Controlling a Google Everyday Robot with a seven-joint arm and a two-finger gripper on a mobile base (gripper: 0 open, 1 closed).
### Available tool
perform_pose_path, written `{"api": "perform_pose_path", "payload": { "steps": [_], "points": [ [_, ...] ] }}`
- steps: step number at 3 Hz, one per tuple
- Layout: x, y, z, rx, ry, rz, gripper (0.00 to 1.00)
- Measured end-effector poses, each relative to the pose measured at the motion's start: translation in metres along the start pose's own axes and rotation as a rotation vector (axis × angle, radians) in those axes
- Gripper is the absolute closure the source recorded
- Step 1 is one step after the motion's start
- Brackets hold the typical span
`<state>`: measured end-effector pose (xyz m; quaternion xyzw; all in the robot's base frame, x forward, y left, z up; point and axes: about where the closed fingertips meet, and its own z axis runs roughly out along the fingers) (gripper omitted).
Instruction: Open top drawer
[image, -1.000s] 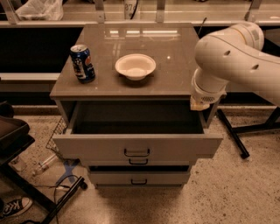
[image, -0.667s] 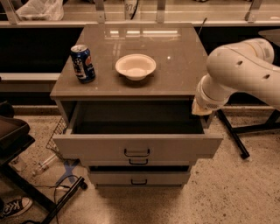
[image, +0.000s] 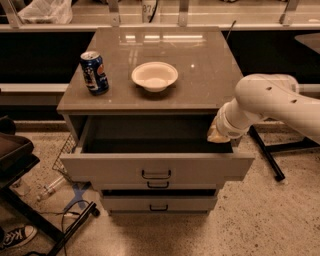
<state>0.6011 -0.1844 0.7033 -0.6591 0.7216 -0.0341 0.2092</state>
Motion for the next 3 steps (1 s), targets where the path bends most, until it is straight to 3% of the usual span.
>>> {"api": "perform_pose_path", "payload": {
  "steps": [1,3],
  "points": [
    [-0.009,0.004,0.034,-0.051,-0.044,-0.02,1.0],
    [-0.008,0.016,0.034,-0.069,-0.023,-0.005,1.0]
  ]
}}
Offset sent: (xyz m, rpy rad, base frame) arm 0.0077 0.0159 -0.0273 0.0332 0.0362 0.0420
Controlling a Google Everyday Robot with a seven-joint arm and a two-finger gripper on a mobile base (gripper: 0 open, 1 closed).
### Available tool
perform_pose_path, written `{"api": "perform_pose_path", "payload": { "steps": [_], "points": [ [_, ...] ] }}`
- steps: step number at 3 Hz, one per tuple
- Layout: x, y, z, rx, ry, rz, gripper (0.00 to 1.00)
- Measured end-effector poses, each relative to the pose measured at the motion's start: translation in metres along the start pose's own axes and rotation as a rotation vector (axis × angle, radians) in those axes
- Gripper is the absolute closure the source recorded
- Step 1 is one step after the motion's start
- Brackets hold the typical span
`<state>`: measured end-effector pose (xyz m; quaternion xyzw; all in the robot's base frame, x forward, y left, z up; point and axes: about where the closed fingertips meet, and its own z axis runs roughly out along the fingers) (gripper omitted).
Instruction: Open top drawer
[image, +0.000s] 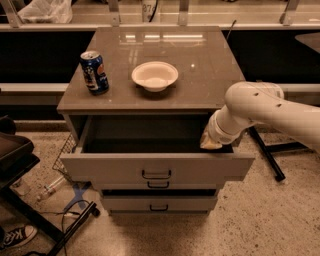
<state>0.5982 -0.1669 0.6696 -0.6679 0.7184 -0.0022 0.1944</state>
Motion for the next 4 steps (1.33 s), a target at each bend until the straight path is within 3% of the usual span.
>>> {"api": "perform_pose_path", "payload": {
  "steps": [1,2,3,4],
  "points": [
    [0.023,0.042,-0.021,-0.056,0.101,0.096,1.0],
    [0.023,0.043,-0.022,-0.057,0.104,0.099,1.0],
    [0.036,0.073,-0.062,-0.099,0.179,0.167,1.0],
    [0.036,0.073,-0.062,-0.098,0.179,0.167,1.0]
  ]
}}
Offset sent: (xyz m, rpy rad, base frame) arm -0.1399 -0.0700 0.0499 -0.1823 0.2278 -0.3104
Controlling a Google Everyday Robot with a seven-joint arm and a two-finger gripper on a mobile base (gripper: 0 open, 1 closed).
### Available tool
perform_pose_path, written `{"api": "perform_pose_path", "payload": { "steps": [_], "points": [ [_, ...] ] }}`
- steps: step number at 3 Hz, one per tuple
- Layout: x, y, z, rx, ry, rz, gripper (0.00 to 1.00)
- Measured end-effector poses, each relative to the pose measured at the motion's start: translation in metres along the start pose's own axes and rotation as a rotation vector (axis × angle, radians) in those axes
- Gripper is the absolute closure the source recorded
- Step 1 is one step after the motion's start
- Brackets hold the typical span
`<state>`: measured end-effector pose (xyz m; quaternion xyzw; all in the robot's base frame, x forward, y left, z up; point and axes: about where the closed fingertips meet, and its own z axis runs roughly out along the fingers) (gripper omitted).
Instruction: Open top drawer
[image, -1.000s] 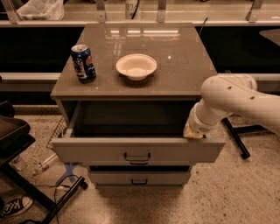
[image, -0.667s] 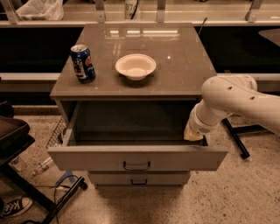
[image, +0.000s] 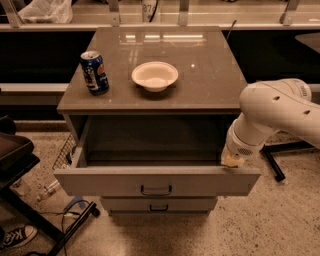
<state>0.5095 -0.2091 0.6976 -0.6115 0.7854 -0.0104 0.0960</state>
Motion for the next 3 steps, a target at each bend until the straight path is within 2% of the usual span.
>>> {"api": "perform_pose_path", "payload": {
  "steps": [1,2,3],
  "points": [
    [-0.012,-0.003,0.008,-0.009,-0.024,-0.038,1.0],
    [-0.043,-0.003,0.036,-0.055,-0.092,-0.11,1.0],
    [-0.058,-0.003,0.048,-0.078,-0.119,-0.148,1.0]
  ]
}}
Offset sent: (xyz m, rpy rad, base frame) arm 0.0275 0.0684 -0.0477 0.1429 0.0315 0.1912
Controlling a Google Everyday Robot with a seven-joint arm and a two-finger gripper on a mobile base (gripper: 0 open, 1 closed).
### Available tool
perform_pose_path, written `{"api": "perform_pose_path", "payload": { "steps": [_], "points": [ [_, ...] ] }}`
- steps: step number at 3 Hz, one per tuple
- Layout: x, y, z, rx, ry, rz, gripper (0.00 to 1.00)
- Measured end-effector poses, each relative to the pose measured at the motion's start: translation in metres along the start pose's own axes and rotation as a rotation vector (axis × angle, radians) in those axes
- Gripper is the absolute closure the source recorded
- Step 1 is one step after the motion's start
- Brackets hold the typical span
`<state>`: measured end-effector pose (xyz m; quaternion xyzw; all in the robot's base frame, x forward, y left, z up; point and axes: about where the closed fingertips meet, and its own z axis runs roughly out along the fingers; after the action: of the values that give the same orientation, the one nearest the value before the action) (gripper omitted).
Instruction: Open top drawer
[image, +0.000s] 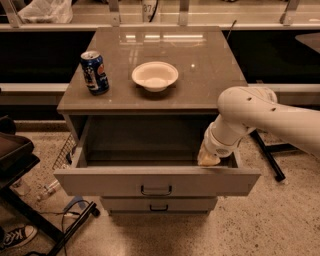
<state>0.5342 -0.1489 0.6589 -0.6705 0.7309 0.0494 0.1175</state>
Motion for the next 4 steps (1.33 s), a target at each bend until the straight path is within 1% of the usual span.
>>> {"api": "perform_pose_path", "payload": {
  "steps": [1,2,3,4],
  "points": [
    [0.01,0.013,0.0,-0.03,0.006,0.012,1.0],
    [0.032,0.035,-0.005,-0.064,0.017,0.069,1.0],
    [0.036,0.041,-0.004,-0.076,0.013,0.079,1.0],
    [0.064,0.088,-0.001,-0.166,-0.011,0.156,0.97]
  ]
}}
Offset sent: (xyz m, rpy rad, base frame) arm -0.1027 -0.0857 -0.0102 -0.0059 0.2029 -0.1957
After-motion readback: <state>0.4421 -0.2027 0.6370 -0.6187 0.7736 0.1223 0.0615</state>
